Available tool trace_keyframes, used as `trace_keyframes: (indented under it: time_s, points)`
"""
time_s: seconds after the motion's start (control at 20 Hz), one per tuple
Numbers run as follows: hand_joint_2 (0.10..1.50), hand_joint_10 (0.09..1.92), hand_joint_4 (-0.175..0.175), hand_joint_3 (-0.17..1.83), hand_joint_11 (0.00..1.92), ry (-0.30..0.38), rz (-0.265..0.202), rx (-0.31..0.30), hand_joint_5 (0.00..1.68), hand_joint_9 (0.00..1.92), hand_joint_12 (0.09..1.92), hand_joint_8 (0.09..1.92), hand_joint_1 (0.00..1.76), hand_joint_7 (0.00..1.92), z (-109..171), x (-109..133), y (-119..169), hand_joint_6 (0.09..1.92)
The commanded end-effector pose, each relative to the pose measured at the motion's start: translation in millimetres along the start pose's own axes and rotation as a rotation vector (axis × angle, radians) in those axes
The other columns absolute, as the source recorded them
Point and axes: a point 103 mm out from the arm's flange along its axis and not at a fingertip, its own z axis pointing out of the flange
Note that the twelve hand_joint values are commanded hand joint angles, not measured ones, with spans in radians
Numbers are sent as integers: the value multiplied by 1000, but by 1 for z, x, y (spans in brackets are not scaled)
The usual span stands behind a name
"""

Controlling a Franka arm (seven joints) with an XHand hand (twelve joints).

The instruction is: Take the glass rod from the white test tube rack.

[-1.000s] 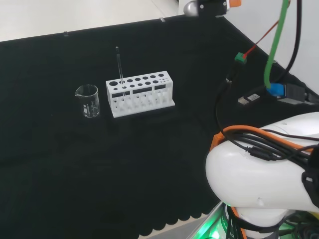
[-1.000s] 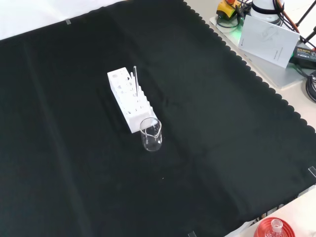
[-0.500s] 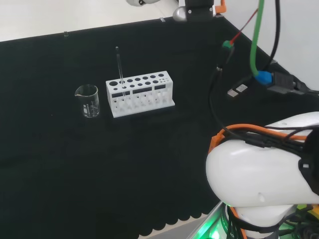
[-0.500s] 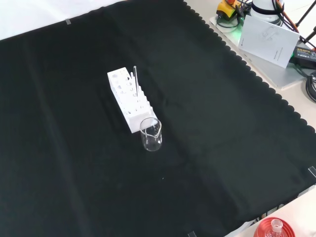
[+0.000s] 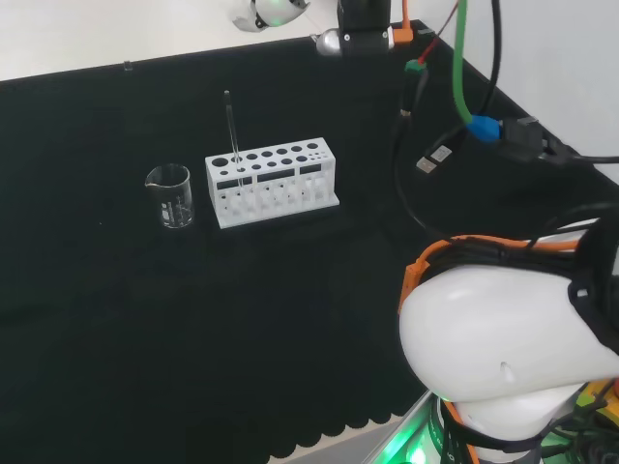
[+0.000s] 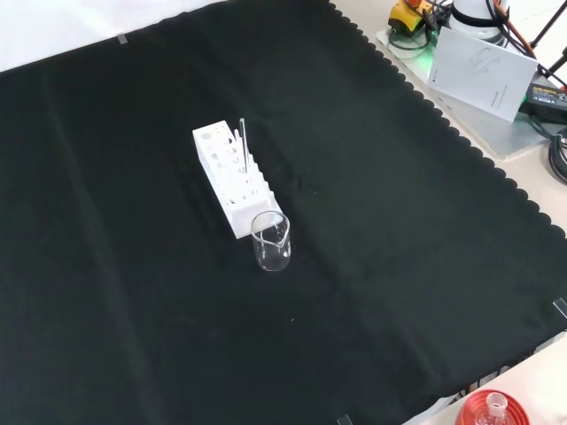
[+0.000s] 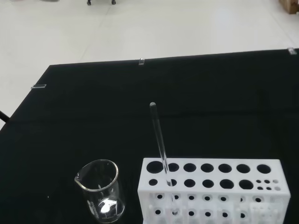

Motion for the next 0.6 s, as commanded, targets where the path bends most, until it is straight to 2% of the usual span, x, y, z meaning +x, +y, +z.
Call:
trace_keyframes:
  time_s: [0.05, 0.3, 0.6]
  points:
    - [822, 898, -172, 244, 261, 30, -21, 4, 475, 441, 1404, 848, 670, 435, 15, -1, 21, 112]
    - [814, 883, -175, 254, 285, 60, -45, 21, 492, 469, 1390, 852, 676, 472, 30, 3, 38, 128]
    - [808, 881, -175, 256, 291, 90, -53, 56, 501, 476, 1389, 853, 678, 481, 49, 3, 57, 136]
